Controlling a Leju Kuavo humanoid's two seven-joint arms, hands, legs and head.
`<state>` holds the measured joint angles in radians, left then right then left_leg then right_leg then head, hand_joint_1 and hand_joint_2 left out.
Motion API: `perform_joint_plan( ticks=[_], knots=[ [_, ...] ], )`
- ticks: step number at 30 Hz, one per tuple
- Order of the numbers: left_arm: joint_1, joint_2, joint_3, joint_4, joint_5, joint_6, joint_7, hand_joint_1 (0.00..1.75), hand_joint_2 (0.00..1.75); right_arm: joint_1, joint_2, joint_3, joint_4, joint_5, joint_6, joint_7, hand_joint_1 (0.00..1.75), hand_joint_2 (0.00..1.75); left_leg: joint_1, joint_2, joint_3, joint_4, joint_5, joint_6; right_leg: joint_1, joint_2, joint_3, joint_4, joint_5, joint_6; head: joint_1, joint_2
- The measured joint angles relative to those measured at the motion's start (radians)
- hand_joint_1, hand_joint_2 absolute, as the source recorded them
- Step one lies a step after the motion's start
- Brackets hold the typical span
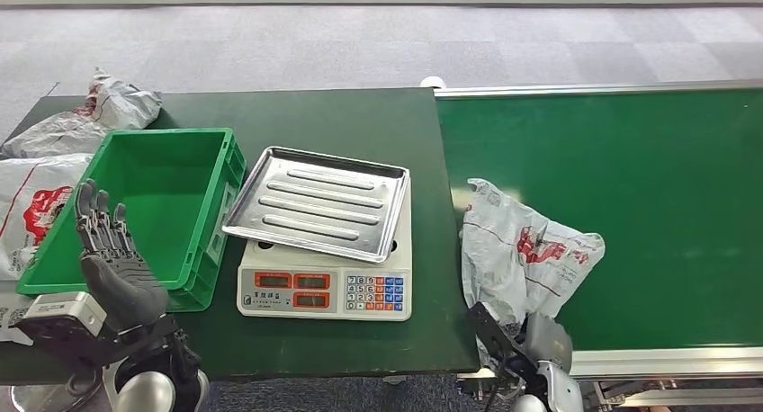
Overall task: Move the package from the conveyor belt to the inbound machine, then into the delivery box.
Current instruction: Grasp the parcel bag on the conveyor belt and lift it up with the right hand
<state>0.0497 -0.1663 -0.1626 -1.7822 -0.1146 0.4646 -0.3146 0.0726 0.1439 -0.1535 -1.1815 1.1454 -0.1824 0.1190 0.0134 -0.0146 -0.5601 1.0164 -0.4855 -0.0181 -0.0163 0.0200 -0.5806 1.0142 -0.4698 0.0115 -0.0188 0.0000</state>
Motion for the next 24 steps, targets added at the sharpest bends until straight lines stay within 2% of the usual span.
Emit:
perform_joint_plan(
  ticks=[7,11,19,24],
  knots=[
    [0.035,-0.008,0.0,-0.015,0.002,-0.001,-0.035,0.0,0.0,0.091,-0.008,0.031,-0.339,0.175,-0.193,0.01,1.75,1.75,0.0,-0.001,-0.004,0.0,0.0,0.0,0.0,-0.001,-0.004,0.0,0.0,0.0,0.0,0.0],
    [0.041,-0.01,0.0,-0.017,0.015,0.001,-0.052,0.0,0.0,0.101,-0.019,0.051,-0.464,0.234,-0.251,0.001,1.75,1.75,0.0,-0.001,-0.004,0.0,0.0,0.0,0.0,-0.001,-0.004,0.0,0.0,0.0,0.0,0.0],
    [0.041,-0.013,0.0,-0.016,0.029,0.001,-0.056,0.0,0.0,0.096,-0.048,0.087,-0.547,0.307,-0.294,-0.004,1.75,1.75,0.0,-0.001,-0.004,0.0,0.0,0.0,0.0,-0.001,-0.003,0.0,0.0,0.0,0.0,0.0],
    [0.036,-0.013,-0.003,-0.006,0.047,0.001,-0.067,0.0,0.0,0.035,-0.074,0.135,-0.552,0.352,-0.322,-0.013,1.75,1.75,0.0,-0.001,-0.004,0.0,0.001,0.0,0.0,0.0,-0.003,0.0,0.0,0.0,0.0,0.0]
  ],
)
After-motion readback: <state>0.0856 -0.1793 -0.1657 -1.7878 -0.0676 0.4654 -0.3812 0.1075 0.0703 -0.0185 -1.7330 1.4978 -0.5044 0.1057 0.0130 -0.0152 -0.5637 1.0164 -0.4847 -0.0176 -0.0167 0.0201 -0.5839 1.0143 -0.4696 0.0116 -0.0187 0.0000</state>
